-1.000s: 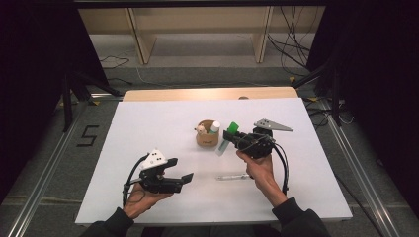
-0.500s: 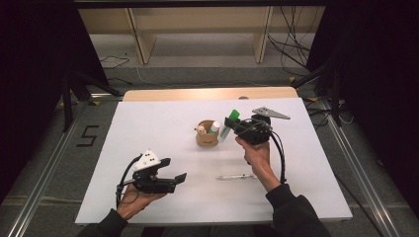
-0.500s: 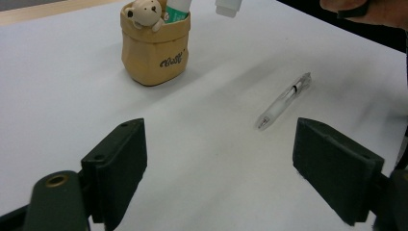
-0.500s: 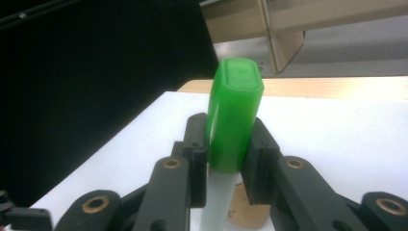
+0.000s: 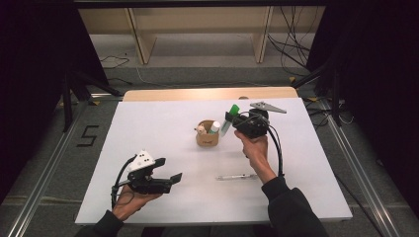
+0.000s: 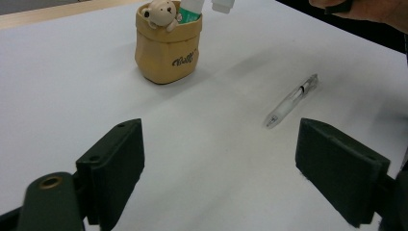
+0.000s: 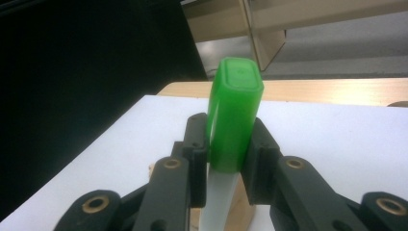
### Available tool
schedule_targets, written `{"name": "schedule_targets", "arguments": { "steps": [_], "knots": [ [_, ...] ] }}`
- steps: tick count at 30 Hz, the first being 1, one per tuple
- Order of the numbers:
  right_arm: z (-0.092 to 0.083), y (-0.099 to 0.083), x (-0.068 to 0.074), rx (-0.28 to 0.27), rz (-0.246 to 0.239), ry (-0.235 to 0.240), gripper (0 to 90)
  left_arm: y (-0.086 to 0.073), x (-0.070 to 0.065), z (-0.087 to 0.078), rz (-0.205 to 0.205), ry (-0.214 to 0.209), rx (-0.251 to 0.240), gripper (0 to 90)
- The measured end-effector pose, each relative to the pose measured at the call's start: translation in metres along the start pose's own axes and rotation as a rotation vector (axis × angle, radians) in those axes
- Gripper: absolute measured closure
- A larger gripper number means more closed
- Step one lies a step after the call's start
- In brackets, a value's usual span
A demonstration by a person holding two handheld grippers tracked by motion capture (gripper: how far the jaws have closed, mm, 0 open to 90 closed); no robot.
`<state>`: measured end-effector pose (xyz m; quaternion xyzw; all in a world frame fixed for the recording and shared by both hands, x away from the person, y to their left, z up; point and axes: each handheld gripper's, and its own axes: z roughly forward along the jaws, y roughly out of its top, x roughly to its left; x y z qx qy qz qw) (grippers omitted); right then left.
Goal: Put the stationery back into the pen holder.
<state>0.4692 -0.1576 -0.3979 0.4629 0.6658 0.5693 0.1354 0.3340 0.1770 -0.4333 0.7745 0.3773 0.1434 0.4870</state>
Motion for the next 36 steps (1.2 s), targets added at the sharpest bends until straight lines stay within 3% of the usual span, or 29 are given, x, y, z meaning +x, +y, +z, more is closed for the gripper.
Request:
{"name": "schedule_targets", "arguments": {
  "steps": [24, 36],
  "knots": [
    [0.039, 0.005, 0.004, 0.023, -0.009, -0.054, 75.3, 0.0, -0.001, 0.001, 0.002, -0.001, -0.006, 16.9],
    [0.053, 0.007, 0.007, 0.054, -0.044, -0.108, 75.2, 0.0, -0.001, 0.001, 0.005, -0.001, -0.005, 16.9]
  ]
}}
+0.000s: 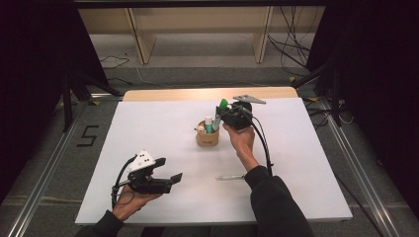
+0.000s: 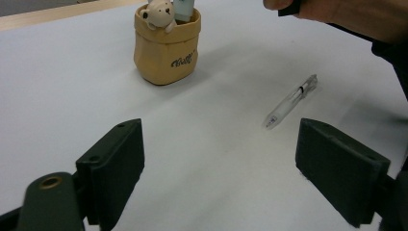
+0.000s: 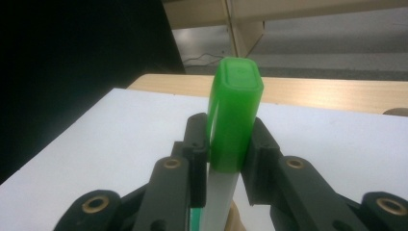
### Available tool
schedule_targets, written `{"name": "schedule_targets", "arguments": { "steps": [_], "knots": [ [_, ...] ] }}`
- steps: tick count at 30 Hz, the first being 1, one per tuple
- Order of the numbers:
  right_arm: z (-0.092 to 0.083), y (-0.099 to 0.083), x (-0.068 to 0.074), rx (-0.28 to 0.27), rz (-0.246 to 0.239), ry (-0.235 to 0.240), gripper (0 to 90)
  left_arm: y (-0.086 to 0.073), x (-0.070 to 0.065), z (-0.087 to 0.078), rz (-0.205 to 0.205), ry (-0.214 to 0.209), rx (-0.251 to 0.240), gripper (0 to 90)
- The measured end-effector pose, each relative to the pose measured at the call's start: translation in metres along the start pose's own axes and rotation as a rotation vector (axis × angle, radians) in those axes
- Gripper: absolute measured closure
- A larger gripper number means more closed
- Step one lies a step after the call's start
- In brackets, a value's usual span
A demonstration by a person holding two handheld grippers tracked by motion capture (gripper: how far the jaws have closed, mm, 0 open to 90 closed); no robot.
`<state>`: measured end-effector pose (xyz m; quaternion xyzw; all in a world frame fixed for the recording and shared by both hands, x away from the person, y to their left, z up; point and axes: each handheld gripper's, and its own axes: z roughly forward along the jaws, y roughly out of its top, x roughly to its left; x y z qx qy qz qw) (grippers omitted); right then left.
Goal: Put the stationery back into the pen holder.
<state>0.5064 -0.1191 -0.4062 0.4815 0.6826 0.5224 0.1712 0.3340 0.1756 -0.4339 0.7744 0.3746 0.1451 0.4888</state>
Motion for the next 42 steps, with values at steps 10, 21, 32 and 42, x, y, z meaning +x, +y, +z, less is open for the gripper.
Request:
{"name": "schedule_targets", "arguments": {
  "steps": [10, 21, 32, 42],
  "knots": [
    [0.018, -0.003, 0.002, 0.064, -0.016, -0.024, 75.0, 0.0, 0.0, 0.0, 0.005, -0.001, 0.002, 16.9],
    [0.031, -0.004, 0.005, 0.104, -0.02, -0.008, 74.5, 0.0, 0.0, 0.0, 0.01, -0.003, 0.002, 16.9],
    [0.026, 0.001, 0.002, 0.089, -0.03, 0.063, 50.1, 0.0, 0.0, 0.0, 0.004, -0.002, -0.001, 16.8],
    [-0.003, 0.011, -0.002, 0.079, -0.045, 0.128, 38.4, 0.0, 0.0, 0.0, 0.005, -0.001, -0.001, 16.6]
  ]
}}
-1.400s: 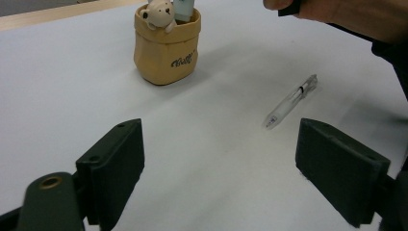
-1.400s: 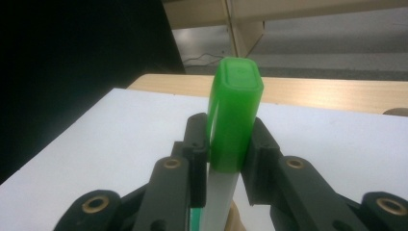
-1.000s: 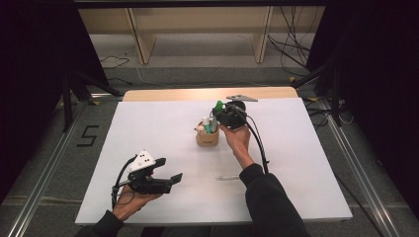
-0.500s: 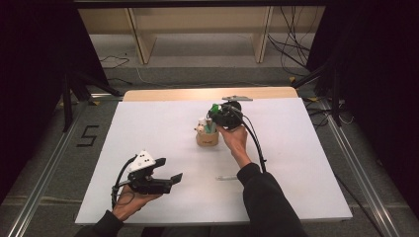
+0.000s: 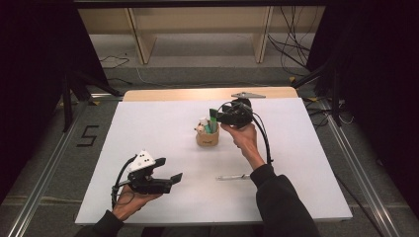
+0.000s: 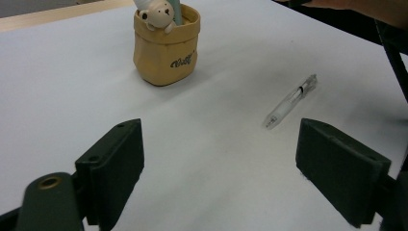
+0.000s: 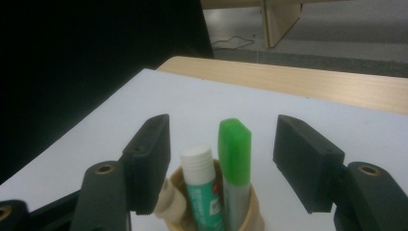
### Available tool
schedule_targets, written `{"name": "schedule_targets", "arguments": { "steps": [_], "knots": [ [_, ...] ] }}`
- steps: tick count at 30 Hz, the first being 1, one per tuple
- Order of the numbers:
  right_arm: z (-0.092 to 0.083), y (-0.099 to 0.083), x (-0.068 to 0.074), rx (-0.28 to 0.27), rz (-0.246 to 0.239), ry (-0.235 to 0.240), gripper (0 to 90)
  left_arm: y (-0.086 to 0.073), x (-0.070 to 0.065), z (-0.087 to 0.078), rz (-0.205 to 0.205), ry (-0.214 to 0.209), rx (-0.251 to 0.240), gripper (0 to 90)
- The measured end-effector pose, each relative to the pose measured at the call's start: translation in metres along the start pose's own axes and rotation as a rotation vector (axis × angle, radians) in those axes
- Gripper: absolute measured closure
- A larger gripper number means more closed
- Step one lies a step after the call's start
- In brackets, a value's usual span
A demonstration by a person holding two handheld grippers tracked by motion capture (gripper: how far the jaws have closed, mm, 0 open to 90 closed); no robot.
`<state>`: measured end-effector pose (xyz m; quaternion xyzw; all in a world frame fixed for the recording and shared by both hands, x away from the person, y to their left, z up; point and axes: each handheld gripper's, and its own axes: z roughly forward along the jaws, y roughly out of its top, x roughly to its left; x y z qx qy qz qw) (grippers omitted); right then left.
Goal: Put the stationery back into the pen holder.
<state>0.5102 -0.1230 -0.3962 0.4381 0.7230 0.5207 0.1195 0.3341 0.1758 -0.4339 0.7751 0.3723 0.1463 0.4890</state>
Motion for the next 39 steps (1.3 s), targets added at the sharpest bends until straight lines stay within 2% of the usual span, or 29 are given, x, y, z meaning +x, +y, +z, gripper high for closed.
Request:
{"name": "schedule_targets", "arguments": {
  "steps": [8, 15, 21, 28, 31, 39],
  "knots": [
    [-0.025, -0.005, 0.001, 0.076, -0.031, 0.077, 28.4, 0.0, 0.0, 0.0, 0.002, 0.0, 0.001, 16.4],
    [-0.042, -0.018, 0.007, 0.148, -0.129, 0.1, 27.2, 0.0, 0.001, -0.001, 0.001, -0.001, -0.004, 16.2],
    [-0.055, -0.035, 0.01, 0.208, -0.187, 0.114, 26.2, 0.0, 0.002, -0.002, 0.0, -0.006, -0.019, 16.0],
    [-0.061, -0.042, 0.013, 0.263, -0.225, 0.125, 25.2, 0.0, 0.003, -0.004, -0.001, -0.007, -0.047, 16.0],
    [-0.063, -0.045, 0.018, 0.302, -0.265, 0.125, 25.0, -0.001, 0.003, -0.005, -0.004, -0.01, -0.051, 15.9],
    [-0.061, -0.057, 0.026, 0.417, -0.334, 0.126, 24.5, 0.0, 0.003, -0.006, -0.002, -0.01, -0.063, 15.9]
  ]
}}
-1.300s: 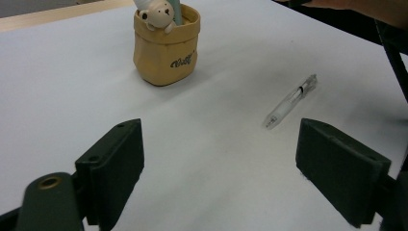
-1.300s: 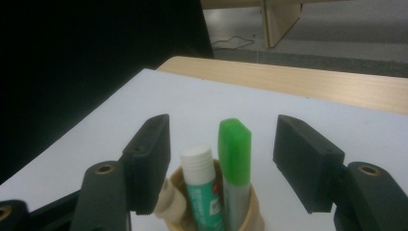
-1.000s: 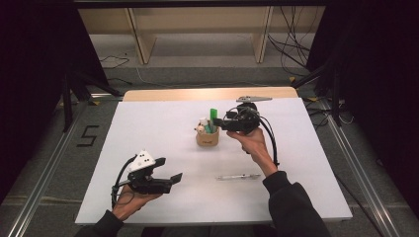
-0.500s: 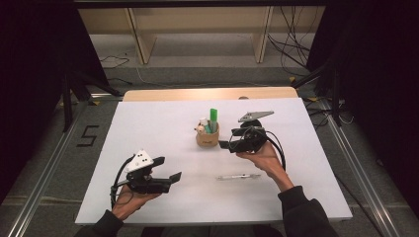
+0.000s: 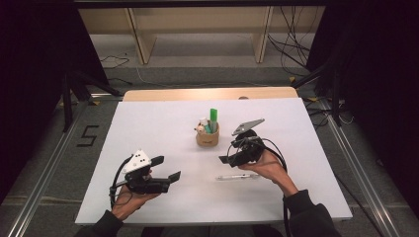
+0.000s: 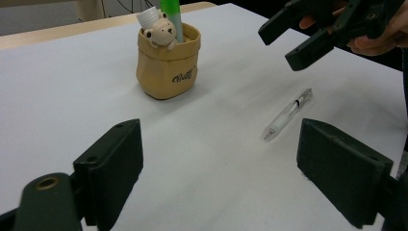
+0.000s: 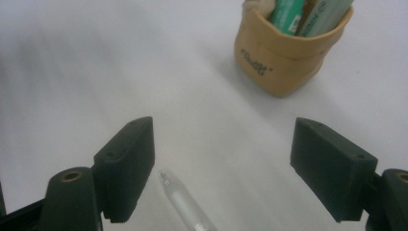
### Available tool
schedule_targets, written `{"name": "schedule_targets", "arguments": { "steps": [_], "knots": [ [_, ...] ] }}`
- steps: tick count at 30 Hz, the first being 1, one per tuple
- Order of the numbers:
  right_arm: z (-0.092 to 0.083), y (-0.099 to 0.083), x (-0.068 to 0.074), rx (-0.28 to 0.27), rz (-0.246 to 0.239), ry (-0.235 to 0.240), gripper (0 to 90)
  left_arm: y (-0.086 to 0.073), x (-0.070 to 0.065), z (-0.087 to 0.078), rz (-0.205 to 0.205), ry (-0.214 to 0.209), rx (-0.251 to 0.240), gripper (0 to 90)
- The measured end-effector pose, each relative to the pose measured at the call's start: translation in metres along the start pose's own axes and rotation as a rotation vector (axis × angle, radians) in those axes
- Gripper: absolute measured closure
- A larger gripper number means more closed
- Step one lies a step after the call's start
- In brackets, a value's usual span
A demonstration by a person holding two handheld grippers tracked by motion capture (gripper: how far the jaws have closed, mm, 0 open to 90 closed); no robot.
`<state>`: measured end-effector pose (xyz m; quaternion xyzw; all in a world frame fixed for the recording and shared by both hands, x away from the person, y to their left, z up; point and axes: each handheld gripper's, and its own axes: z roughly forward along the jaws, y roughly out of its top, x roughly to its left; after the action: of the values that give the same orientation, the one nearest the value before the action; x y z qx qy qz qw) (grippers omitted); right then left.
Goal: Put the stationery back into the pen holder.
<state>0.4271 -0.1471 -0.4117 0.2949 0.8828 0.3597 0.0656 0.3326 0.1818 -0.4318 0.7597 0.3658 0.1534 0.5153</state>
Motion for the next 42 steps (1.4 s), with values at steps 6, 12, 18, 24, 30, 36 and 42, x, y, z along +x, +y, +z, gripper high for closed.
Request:
{"name": "schedule_targets", "arguments": {
  "steps": [6, 12, 18, 24, 30, 36, 42],
  "knots": [
    [0.004, -0.004, 0.006, 0.058, -0.036, 0.01, 25.1, 0.0, 0.0, -0.001, 0.001, 0.002, -0.004, 15.9],
    [0.007, -0.009, 0.008, 0.118, -0.065, -0.001, 25.7, 0.0, 0.0, -0.001, 0.0, 0.004, -0.009, 15.9],
    [0.012, -0.016, 0.006, 0.175, -0.084, -0.012, 25.7, 0.0, -0.001, 0.0, 0.0, 0.003, -0.008, 15.8],
    [0.015, -0.019, 0.009, 0.235, -0.086, -0.005, 25.3, -0.001, 0.0, 0.001, 0.0, 0.002, -0.005, 15.8],
    [0.021, -0.023, 0.01, 0.301, -0.122, -0.006, 25.7, -0.001, 0.0, 0.001, 0.001, 0.001, -0.003, 15.7],
    [0.024, -0.025, 0.012, 0.353, -0.146, -0.004, 27.4, 0.0, 0.0, 0.001, 0.002, 0.001, -0.003, 15.8],
    [0.025, -0.026, 0.013, 0.372, -0.16, -0.008, 31.2, -0.001, 0.0, 0.001, 0.004, 0.002, -0.004, 15.7]
  ]
}}
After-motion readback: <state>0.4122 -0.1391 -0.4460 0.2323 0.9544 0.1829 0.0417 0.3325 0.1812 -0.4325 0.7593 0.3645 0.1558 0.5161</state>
